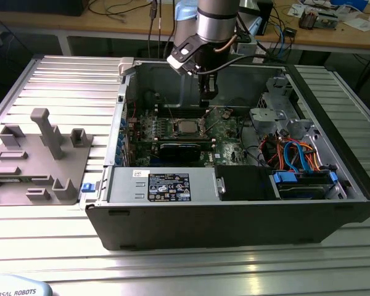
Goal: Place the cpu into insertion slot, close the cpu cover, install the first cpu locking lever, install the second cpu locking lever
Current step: 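Close the cpu cover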
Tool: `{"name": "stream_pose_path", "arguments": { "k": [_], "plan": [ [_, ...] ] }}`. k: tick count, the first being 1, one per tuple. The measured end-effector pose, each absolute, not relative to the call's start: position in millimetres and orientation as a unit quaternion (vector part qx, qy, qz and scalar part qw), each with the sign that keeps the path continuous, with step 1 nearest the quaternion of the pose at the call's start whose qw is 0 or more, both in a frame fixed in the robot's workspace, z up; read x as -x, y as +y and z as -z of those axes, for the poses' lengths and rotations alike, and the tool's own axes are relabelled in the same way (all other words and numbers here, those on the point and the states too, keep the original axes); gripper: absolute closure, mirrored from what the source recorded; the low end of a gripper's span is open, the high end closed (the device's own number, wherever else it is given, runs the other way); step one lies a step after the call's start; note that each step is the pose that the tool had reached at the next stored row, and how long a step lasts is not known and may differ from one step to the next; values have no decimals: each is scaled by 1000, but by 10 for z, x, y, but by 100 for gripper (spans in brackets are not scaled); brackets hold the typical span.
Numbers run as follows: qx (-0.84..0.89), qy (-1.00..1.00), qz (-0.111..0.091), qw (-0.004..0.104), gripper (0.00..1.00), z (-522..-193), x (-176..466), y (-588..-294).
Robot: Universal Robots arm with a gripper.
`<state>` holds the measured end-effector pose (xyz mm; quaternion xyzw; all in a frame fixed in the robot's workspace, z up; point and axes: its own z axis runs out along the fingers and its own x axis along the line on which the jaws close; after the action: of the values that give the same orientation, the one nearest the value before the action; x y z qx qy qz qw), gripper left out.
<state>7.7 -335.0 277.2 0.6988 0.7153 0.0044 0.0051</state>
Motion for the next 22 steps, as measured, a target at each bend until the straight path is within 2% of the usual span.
{"name": "stream_pose_path", "arguments": {
  "k": [14,22],
  "plan": [
    [-699,715,4,-3,89,-2763,-608,-3415],
    [-699,715,9,-9,89,-2641,-789,-3415]
  ]
}}
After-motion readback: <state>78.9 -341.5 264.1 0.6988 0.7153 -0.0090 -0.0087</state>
